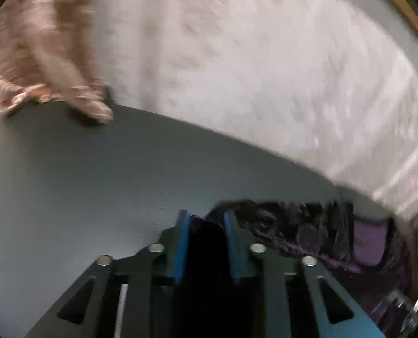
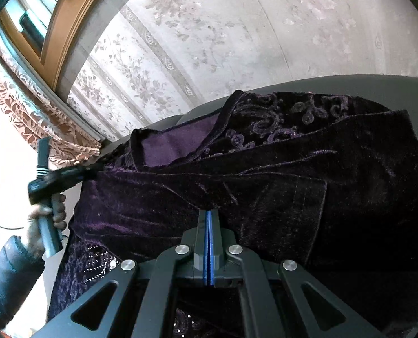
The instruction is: Fold clothes
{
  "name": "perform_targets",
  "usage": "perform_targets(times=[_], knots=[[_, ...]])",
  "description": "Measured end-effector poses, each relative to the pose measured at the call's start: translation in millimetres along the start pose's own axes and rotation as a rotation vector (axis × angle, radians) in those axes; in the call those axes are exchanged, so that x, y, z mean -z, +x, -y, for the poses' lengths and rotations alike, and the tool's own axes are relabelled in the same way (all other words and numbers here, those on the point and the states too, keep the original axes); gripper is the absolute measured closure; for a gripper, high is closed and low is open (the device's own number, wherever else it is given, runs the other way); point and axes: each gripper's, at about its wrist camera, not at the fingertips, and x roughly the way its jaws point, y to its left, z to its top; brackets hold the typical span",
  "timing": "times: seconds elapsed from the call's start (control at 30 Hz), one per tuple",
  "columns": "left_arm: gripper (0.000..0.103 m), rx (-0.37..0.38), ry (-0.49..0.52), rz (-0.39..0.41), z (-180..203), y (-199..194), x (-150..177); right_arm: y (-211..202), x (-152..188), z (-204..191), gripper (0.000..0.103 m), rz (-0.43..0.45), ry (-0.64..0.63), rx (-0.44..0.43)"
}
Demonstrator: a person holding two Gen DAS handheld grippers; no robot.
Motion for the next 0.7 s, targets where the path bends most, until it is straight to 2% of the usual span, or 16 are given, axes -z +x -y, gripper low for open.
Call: perform_targets(times=[0.07, 0.2, 0.27, 0.3, 0.4, 0.43, 0.5, 0.53, 0.6, 0.7], knots=[[0.077, 0.002, -0.004, 0.052, 2.1, -25.0, 5.5, -0.5, -0.6, 1.7, 0.103, 0.002, 0.01, -0.009], [0.077, 0.061, 0.174, 0.095, 46.9, -64.4, 29.3, -3.5, -2.8, -6.4, 0.103, 0.002, -0.017, 0.028], [0.076, 0.072, 0.292, 0.099, 73.4, -76.5, 36.8, -11.2, -5.0, -16.3, 0.097, 0.031, -0.051, 0.072], [0.076, 0.072, 0.339, 0.089, 83.9, -76.6, 42.6, -15.9, -6.4, -21.2, 0.095, 0.047, -0.073, 0.087], [0.076, 0.037, 0.393, -0.005, 90.2, -58.7, 63.4, -14.8, -6.9, -24.0, 0.088, 0.011, -0.13, 0.221], [0.075, 0.032, 0.39, 0.011, 86.4, -59.5, 67.3, -12.3, -3.5, -18.9, 0.09, -0.002, -0.14, 0.244], [0.075, 0.059, 0.333, -0.017, 75.7, -62.7, 63.8, -15.6, -0.7, -2.4, 0.097, 0.023, -0.067, 0.174], [0.075, 0.056, 0.342, -0.016, 76.0, -62.6, 64.7, -16.6, -0.5, 5.2, 0.099, 0.028, -0.018, 0.145], [0.075, 0.048, 0.358, -0.013, 76.6, -62.3, 66.4, -18.0, 0.9, 15.0, 0.099, 0.037, 0.05, 0.098], [0.075, 0.034, 0.367, -0.017, 78.4, -61.1, 62.4, -18.1, 2.5, 21.6, 0.101, 0.046, 0.086, 0.061]])
